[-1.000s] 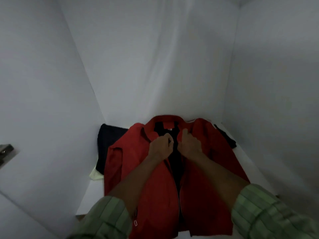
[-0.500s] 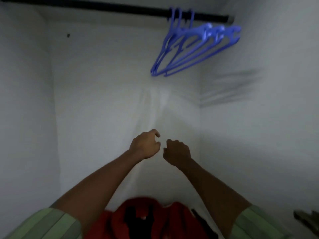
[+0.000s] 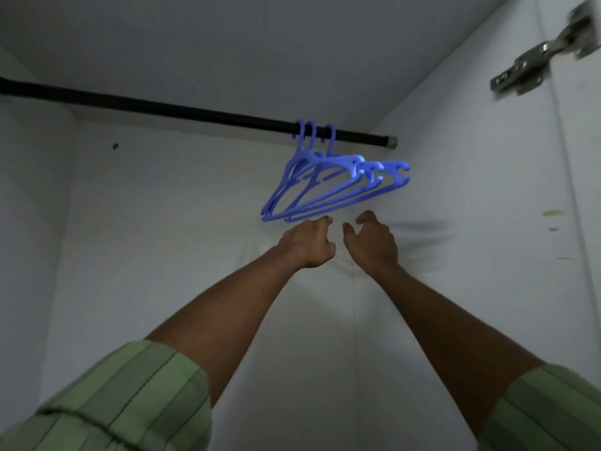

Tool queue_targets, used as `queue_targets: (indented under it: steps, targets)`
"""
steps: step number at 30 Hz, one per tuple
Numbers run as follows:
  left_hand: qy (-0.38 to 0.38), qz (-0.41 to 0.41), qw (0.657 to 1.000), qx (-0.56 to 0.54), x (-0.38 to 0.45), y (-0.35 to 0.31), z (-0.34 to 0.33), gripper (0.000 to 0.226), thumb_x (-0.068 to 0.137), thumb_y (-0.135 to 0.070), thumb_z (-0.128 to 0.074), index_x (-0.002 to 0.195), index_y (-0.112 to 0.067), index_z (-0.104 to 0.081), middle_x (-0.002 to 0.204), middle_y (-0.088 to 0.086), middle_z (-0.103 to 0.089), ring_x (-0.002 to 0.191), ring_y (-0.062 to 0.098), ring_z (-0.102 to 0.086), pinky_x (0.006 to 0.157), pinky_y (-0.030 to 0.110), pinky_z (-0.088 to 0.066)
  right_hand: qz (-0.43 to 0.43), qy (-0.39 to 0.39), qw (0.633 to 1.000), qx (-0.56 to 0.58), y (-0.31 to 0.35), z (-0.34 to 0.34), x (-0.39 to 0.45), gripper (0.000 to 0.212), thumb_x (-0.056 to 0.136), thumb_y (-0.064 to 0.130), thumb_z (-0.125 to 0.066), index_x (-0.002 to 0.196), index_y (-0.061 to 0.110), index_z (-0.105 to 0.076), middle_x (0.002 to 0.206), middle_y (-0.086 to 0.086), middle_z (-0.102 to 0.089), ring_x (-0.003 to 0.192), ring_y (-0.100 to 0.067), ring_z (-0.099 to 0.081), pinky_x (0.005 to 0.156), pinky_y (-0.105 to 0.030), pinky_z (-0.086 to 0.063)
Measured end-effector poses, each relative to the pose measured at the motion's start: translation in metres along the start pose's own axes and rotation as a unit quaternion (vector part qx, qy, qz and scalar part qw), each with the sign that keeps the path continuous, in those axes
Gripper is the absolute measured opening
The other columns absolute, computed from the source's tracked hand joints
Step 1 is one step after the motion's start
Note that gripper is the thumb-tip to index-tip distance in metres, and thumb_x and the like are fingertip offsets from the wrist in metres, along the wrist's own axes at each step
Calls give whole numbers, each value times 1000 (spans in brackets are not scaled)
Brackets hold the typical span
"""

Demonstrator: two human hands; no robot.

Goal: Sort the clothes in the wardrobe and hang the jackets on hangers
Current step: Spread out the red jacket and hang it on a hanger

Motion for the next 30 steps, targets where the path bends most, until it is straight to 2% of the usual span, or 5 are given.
queue_targets:
  steps: [6, 11, 17, 25, 30]
  targets:
    - [-22, 25, 998, 60, 26, -16, 20, 44, 87, -29, -58, 125, -8, -54, 106, 13, -69, 96, 31, -67, 83, 46, -59, -16, -41, 982, 183, 25, 22, 36, 30, 81, 55, -55, 90, 27, -62, 82, 2, -73, 80, -27, -72, 79, -46, -59]
    - [52, 42, 995, 74, 23, -14, 6, 82, 91, -34, -54, 160, -15, -14, 103, 9, -71, 78, 23, -70, 78, 40, -60, 41, -54, 977, 201, 39, 23, 38, 33, 87, 37, -53, 70, 12, -67, 61, -2, -70, 62, -25, -71, 67, -52, -59]
    - [76, 22, 993, 88, 17, -9, -1, 84, 93, -37, -54, 161, -15, -11, 101, 7, -69, 80, 22, -70, 77, 38, -56, 73, -79, 982, 157, 48, 27, 40, 22, 89, 7, -53, 72, 1, -65, 67, -12, -68, 69, -30, -67, 65, -42, -55]
    - [64, 45, 996, 53, 14, 20, -17, 82, 92, -40, -55, 162, -21, -16, 122, 7, -69, 98, 24, -71, 91, 42, -57, 115, -155, 963, 189, 11, 5, 4, 28, 97, 27, -51, 81, 11, -68, 66, -7, -67, 64, -28, -65, 64, -44, -53]
    - [82, 112, 984, -111, -16, 49, -66, 56, 96, -42, -51, 148, -21, -45, 103, 5, -74, 73, 19, -76, 76, 41, -64, 50, -115, 959, 256, -47, -43, -68, 14, 98, 23, -57, 86, 23, -66, 64, -9, -62, 60, -29, -61, 63, -51, -54]
Point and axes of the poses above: each hand's wrist, its own x-axis towards the middle knuckle, its own z-axis out of the back of the hand, y = z × x, the point moved 7 cm from there along x, towards the middle knuckle
